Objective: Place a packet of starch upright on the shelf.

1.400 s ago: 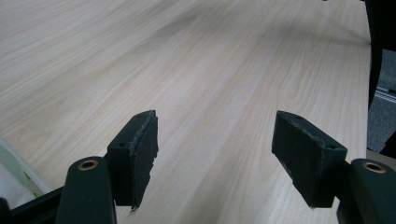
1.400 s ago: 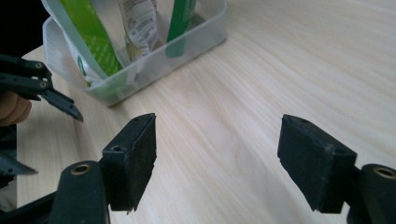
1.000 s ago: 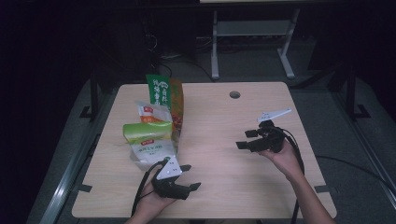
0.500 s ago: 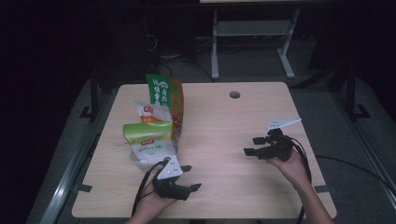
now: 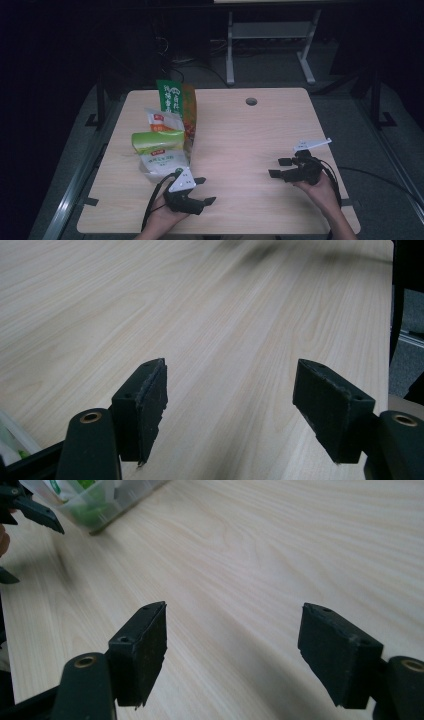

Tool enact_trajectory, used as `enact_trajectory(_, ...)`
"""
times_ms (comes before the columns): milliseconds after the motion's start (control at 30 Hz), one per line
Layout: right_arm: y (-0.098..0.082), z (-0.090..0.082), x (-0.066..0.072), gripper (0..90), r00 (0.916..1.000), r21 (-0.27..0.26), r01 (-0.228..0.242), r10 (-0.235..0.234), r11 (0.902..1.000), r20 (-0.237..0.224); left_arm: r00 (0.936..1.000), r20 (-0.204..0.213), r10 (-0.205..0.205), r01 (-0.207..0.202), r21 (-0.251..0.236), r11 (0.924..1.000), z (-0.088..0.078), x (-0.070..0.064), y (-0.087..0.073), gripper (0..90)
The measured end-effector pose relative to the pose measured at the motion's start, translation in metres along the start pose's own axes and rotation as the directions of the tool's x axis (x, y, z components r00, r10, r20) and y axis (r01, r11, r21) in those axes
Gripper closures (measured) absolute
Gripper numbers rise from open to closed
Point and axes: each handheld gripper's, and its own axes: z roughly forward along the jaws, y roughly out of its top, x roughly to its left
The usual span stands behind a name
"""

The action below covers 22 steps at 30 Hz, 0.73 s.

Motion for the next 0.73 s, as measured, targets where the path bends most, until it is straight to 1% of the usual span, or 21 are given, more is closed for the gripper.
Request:
enact_trajectory(100, -0.007, -0.002, 0.0, 27.0, 1.0, 0.004, -0.005, 0.005, 1.0, 0.001, 1.0, 0.001, 0.0, 0.0, 0.003, 1.0, 0.0, 0.0, 0.0, 29.7)
enact_trajectory(300, -0.018, -0.004, 0.003, 27.0, 0.9999, -0.007, -0.017, 0.017, 0.9998, -0.001, 1.0, 0.0, 0.008, -0.008, 0.008, 0.9999, 0.0, -0.001, 0.0, 29.7)
enact_trajectory(567, -0.032, -0.005, 0.012, 26.3, 1.0, -0.006, -0.004, 0.004, 1.0, 0.001, 0.9999, 0.012, 0.01, -0.01, 0.012, 0.9999, 0.001, -0.002, -0.001, 29.7)
enact_trajectory(700, -0.036, -0.007, 0.018, 26.3, 1.0, -0.008, 0.001, 0.0, 1.0, 0.008, 0.9998, 0.012, 0.014, -0.015, 0.011, 0.9998, 0.0, -0.003, -0.001, 29.6)
enact_trajectory(733, -0.036, -0.007, 0.02, 26.3, 0.9999, -0.013, 0.009, -0.009, 0.9999, 0.011, 0.9999, 0.007, 0.015, -0.015, 0.011, 0.9998, -0.002, -0.003, -0.002, 29.6)
